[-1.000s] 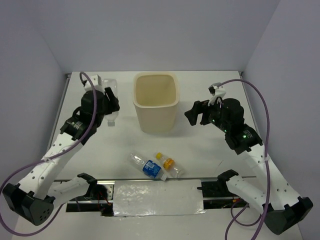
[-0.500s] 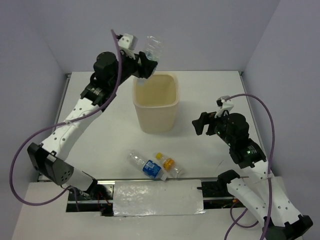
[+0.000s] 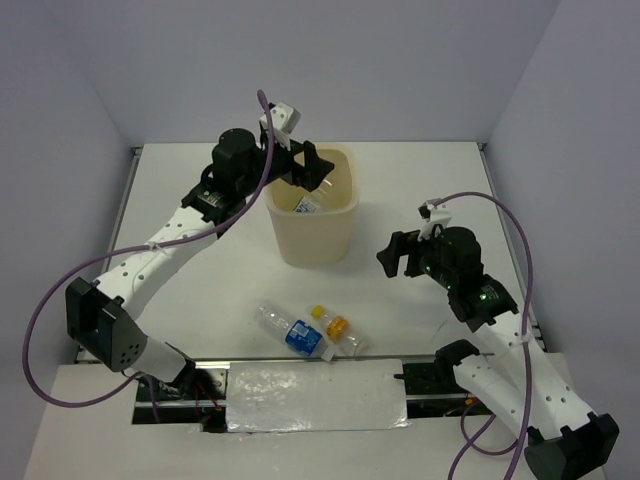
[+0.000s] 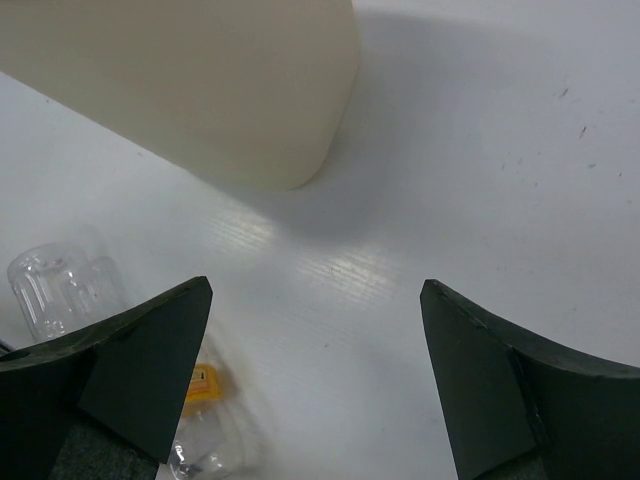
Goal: Put the plastic bottles in the bin
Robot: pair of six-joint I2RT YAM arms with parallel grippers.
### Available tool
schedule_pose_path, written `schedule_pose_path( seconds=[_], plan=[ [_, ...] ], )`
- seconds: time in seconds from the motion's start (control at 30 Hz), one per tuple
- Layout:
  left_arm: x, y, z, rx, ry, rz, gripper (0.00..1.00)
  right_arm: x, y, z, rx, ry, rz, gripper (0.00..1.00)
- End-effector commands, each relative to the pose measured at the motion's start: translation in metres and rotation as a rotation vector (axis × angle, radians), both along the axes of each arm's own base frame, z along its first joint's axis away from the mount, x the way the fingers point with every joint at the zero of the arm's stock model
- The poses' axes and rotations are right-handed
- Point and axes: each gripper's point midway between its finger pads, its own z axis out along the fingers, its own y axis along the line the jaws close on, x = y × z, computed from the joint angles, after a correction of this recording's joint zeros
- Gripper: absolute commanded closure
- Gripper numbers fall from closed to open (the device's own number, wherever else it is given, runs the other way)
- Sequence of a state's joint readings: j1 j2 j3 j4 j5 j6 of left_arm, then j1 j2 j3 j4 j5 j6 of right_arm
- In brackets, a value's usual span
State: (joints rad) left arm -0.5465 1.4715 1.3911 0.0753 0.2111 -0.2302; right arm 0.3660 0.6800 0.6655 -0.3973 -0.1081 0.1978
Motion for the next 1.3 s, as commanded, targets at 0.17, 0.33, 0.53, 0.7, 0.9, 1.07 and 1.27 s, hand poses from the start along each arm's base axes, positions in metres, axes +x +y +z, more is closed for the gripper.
schedule_pose_path(
  seconds=[0.17, 0.33, 0.53, 0.7, 0.9, 1.07, 1.27],
  plan=[
    [-0.013, 0.021, 0.088, -0.087, -0.177, 0.061, 0.01, -0.014, 0.039, 0.012, 0.018, -0.083, 0.198, 0.07],
    [-0.009, 0.07, 0.062, -0.04, -0.078, 0.315, 0.01, -0.04, 0.076, -0.004, -0.008, -0.037, 0.357, 0.07],
    [-0.034, 0.175, 0.005, -0.062, 0.06, 0.661, 0.01, -0.073, 0.114, -0.052, -0.037, 0.147, 0.481, 0.07],
    [-0.056, 0.219, -0.086, -0.105, 0.31, 0.834, 0.01, -0.086, 0.122, -0.097, -0.069, 0.297, 0.451, 0.07],
    [-0.085, 0.232, -0.152, -0.137, 0.457, 0.922, 0.01, -0.113, 0.127, -0.148, -0.158, 0.454, 0.49, 0.07],
    [-0.104, 0.234, -0.174, -0.158, 0.502, 0.925, 0.01, -0.119, 0.126, -0.172, -0.171, 0.544, 0.443, 0.18],
    [-0.117, 0.233, -0.194, -0.178, 0.546, 0.918, 0.01, -0.089, 0.123, -0.127, -0.17, 0.404, 0.338, 0.63]
  ],
)
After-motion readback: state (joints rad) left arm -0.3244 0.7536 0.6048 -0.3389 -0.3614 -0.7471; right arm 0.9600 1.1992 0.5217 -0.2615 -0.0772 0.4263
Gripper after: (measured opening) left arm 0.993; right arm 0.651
